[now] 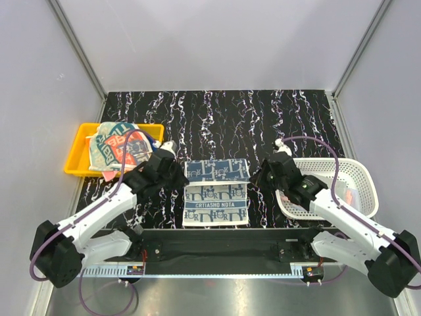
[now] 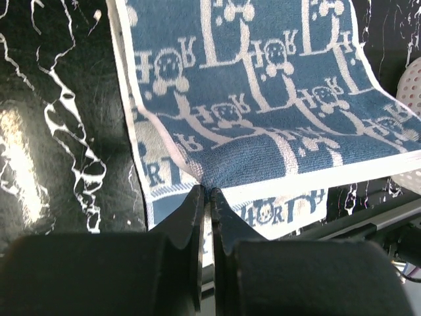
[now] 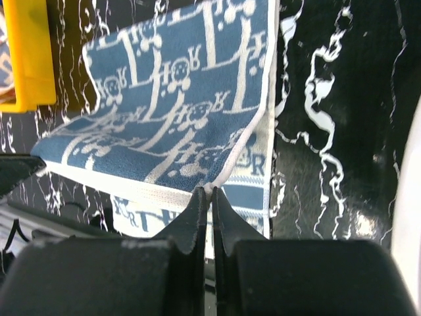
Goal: Fold and stack the towels
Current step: Fold the towel
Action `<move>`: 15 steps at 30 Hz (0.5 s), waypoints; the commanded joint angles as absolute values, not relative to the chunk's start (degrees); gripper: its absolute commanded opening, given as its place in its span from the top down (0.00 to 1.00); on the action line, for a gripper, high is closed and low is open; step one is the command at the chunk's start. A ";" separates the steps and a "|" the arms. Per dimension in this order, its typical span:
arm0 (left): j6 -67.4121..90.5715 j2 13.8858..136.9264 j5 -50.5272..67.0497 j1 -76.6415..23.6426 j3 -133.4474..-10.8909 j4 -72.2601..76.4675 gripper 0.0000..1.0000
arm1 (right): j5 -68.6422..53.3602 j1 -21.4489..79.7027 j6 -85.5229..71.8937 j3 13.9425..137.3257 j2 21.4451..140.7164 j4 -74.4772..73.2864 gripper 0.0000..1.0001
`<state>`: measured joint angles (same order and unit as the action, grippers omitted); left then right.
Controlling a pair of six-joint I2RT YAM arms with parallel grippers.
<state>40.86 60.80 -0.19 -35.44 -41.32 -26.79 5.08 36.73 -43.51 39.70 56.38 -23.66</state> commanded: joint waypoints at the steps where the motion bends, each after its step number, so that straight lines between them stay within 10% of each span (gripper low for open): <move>1: 41.13 57.75 -5.62 -35.33 -40.26 -31.99 1.00 | 8.79 38.32 -44.91 38.50 53.97 -27.86 1.00; 15: 42.89 53.62 -4.22 -37.70 -37.09 -34.19 1.00 | 8.79 42.63 -49.04 34.54 48.61 -32.43 1.00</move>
